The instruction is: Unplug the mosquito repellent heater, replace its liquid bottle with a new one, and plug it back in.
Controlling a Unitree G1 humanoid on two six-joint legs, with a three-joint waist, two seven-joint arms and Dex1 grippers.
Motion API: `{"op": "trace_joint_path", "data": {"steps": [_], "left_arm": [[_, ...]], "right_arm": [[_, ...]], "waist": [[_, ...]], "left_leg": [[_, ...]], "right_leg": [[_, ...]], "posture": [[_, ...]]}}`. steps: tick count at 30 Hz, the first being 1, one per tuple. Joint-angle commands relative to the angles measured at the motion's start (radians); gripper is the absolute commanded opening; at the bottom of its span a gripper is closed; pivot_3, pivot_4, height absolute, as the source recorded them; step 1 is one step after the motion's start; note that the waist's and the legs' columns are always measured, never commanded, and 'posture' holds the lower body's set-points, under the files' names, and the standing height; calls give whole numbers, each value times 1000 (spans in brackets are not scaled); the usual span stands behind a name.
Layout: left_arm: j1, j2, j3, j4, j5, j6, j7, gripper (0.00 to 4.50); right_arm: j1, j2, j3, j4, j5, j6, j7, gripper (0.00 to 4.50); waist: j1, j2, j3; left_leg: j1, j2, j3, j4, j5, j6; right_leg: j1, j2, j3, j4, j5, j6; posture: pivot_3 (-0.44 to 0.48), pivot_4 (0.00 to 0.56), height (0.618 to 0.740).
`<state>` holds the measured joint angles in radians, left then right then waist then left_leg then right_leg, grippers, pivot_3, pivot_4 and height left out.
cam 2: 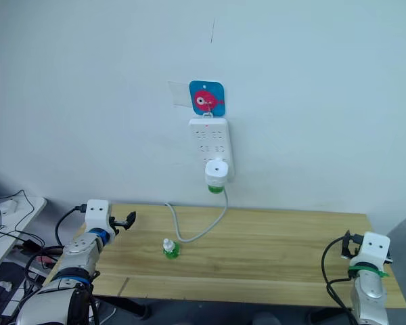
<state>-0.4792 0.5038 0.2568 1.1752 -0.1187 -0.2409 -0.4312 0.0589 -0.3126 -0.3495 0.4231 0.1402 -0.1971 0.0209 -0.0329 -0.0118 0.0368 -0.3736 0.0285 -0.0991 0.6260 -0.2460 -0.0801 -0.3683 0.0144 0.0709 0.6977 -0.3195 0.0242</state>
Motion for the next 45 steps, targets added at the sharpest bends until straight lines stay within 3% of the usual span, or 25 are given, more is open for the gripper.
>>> {"op": "trace_joint_path", "data": {"steps": [1, 13, 22, 32, 37, 45], "left_arm": [[-3, 26, 41, -83, -74, 13, -135, 4500], [33, 86, -34, -519, -189, 234, -549, 4500], [-67, 93, -116, -691, -222, 401, -695, 4500], [-285, 57, -172, -543, -184, 377, -766, 4500], [-371, 31, -193, -441, -157, 336, -778, 3340], [-499, -28, -204, -249, -110, 248, -782, 3340]], "right_arm": [[32, -15, 29, -177, 35, 63, 84, 4491], [160, -54, 119, -705, 179, 351, 303, 4491], [180, -81, 216, -1032, 313, 536, 382, 4491], [56, -63, 275, -1201, 384, 720, 290, 4491], [43, -58, 290, -1242, 390, 761, 261, 4500], [21, -64, 312, -1261, 393, 778, 261, 4500]], "waist": [[0, 0, 0], [1, 6, 19], [1, 6, 50], [-2, 1, 76], [-6, -2, 88], [-20, -5, 104]], "left_leg": [[0, 0, 0, 0, 0, 0], [0, 0, -1, 0, 0, 0], [-1, 1, -1, 2, 0, 0], [-4, 1, -3, 4, 0, 0], [-6, 1, -4, 4, 0, 0], [-8, 1, -6, 4, 0, 0]], "right_leg": [[0, 0, 0, 0, 0, 0], [1, 0, -1, 0, -1, -1], [1, 0, -1, 1, -1, 0], [-1, 1, -3, 0, -1, 0], [-3, 1, -4, 1, -1, 0], [-4, 0, -6, 0, -1, 0]], "posture": [[50, 49, 740], [54, 97, 740], [24, 123, 740], [-8, 137, 740], [-22, 143, 740], [-53, 159, 740]]}}
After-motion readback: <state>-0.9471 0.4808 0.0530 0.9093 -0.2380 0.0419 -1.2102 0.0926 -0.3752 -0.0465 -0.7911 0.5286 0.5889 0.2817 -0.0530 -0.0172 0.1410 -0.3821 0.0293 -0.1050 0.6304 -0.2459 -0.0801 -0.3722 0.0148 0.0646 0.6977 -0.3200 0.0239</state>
